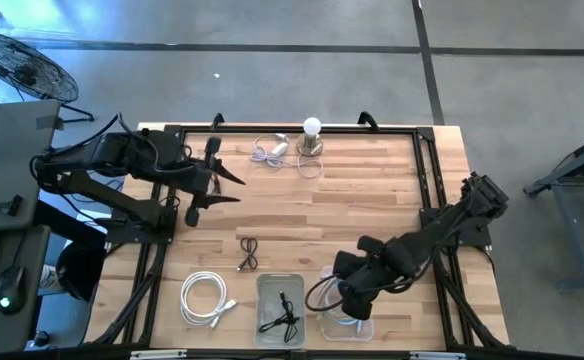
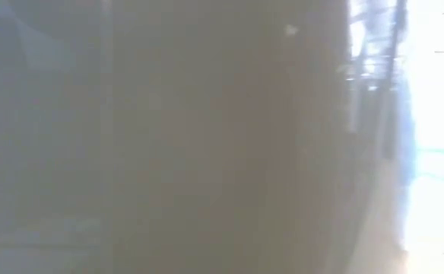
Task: Pick & Place USB Port
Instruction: Put the brown HDMI cable into the transparent bin
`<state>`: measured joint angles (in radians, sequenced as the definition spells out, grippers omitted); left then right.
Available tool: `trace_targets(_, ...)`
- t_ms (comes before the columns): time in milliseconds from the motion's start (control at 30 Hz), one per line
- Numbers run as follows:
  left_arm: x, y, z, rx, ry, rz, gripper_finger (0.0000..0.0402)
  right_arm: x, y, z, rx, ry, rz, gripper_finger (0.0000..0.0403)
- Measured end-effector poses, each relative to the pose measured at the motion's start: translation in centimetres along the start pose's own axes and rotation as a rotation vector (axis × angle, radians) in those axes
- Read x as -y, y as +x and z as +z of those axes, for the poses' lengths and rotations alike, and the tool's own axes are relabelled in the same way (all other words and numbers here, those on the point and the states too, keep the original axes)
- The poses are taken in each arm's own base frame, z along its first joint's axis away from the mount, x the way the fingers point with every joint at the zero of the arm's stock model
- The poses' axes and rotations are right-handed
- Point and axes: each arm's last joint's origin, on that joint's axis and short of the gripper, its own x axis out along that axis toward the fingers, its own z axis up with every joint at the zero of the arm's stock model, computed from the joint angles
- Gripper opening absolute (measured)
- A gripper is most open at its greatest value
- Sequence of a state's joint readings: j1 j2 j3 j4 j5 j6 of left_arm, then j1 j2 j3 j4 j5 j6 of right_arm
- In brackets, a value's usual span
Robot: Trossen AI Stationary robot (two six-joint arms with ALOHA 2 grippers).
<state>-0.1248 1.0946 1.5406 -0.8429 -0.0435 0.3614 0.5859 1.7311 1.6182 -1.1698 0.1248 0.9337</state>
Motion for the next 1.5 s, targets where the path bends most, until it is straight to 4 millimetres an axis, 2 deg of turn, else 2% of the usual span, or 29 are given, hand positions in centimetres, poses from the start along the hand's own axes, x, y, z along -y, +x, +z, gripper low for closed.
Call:
trace_targets(167,0.1,0.0,-0.1,-0.015,0.001,-0.006,0.0163,0.7,2.9,-1.1,-0.038,0.022,0.061,0.0023)
trace_targets(333,0.1,0.0,-0.3,-0.032,0.001,-0.013,0.0163,1.5,4.3,-1.9,-0.003,0.068,0.14,0.0023)
trace_targets(500,0.2,0.0,-0.5,-0.055,0.002,-0.02,0.0163,2.1,5.1,-2.5,0.023,0.103,0.201,0.0023)
trace_targets(700,0.2,0.2,-0.6,-0.055,0.002,-0.021,0.0163,2.9,6.4,-3.3,-0.028,0.136,0.209,0.0023)
trace_targets(1033,0.3,0.2,-0.7,-0.062,0.002,-0.023,0.0163,3.5,7.5,-3.8,-0.088,0.163,0.225,0.0023)
trace_targets(1500,0.3,0.1,-0.8,-0.075,-0.005,-0.031,0.0163,3.7,8.7,-3.8,-0.051,0.193,0.279,0.0039)
